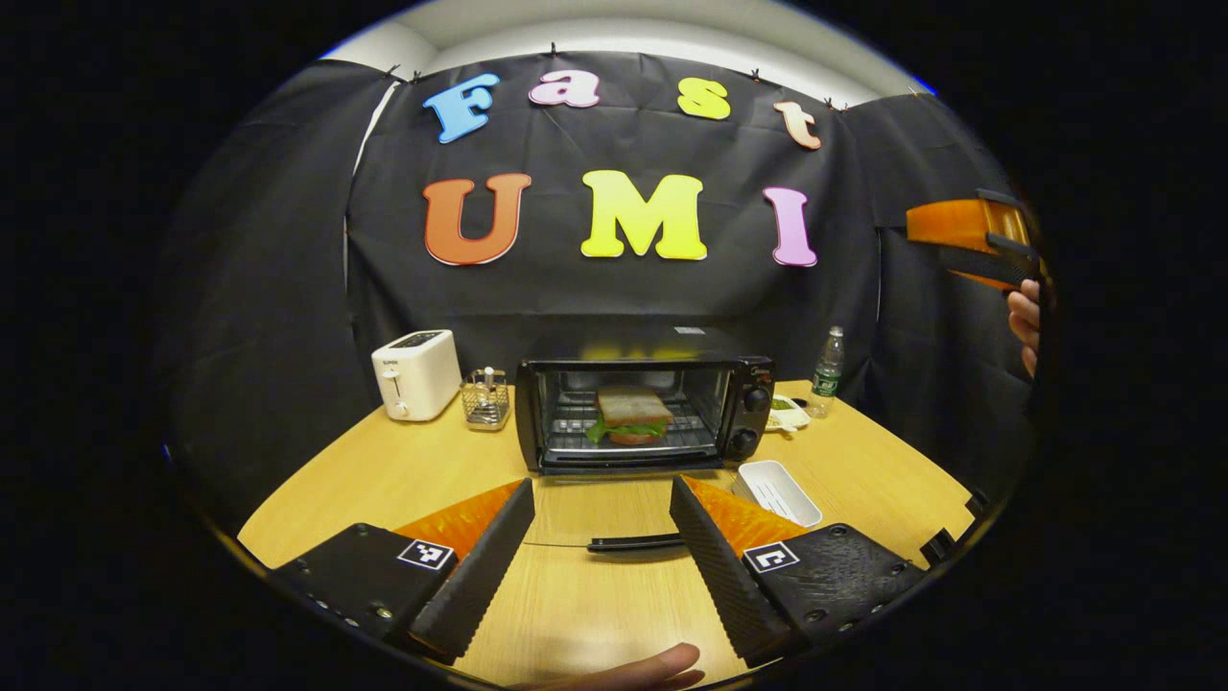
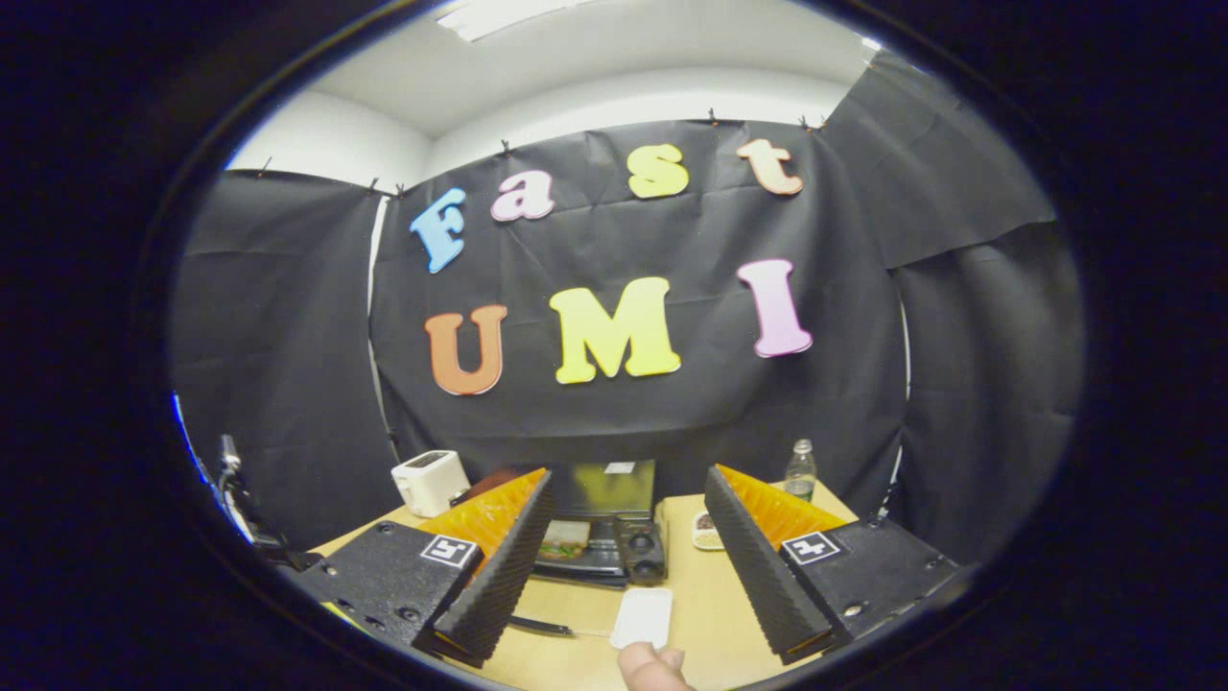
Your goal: Open the electric oven with the left hand, put the food in, and close the electric oven.
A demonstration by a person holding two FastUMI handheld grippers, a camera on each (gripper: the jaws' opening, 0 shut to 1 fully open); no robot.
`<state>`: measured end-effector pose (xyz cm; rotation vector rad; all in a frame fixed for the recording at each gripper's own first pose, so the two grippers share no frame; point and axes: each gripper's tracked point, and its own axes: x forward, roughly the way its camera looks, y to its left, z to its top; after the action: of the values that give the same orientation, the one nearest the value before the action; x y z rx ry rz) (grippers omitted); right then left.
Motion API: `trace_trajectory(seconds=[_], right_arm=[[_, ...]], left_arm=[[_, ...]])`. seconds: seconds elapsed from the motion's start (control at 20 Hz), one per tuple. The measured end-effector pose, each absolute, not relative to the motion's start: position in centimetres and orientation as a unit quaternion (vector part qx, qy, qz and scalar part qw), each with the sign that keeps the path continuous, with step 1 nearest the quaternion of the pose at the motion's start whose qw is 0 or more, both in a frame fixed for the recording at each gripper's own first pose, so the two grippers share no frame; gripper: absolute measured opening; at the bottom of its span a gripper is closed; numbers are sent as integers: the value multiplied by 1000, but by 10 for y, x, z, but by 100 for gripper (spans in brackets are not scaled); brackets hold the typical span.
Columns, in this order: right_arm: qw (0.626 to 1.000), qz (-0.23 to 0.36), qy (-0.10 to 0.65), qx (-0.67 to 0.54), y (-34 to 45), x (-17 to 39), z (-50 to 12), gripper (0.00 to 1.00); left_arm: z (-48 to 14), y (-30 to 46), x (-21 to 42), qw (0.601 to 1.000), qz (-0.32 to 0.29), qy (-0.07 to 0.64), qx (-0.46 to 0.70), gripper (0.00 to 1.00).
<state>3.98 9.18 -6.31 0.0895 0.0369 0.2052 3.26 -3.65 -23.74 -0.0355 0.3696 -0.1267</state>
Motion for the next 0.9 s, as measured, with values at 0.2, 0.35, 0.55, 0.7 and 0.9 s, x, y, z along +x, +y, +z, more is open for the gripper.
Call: trace_trajectory(seconds=[0.2, 0.35, 0.55, 0.7, 0.9], right_arm=[[995, 84, -22, 45, 44, 25, -28, 89], [996, 70, -47, 39, 17, 18, -11, 89], [996, 59, -54, 33, -5, 13, -11, 100], [997, 50, -43, 34, -20, 14, -24, 89], [998, 23, -35, 44, -52, 17, -33, 100]], left_arm=[[-288, -62, 40, 968, -78, 237, -12, 94], [-322, -77, 42, 957, -77, 280, -10, 94], [-352, -101, 42, 943, -90, 320, 11, 82], [-372, -112, 46, 933, -92, 347, 18, 96], [-388, -112, 57, 926, -82, 368, 16, 98]])
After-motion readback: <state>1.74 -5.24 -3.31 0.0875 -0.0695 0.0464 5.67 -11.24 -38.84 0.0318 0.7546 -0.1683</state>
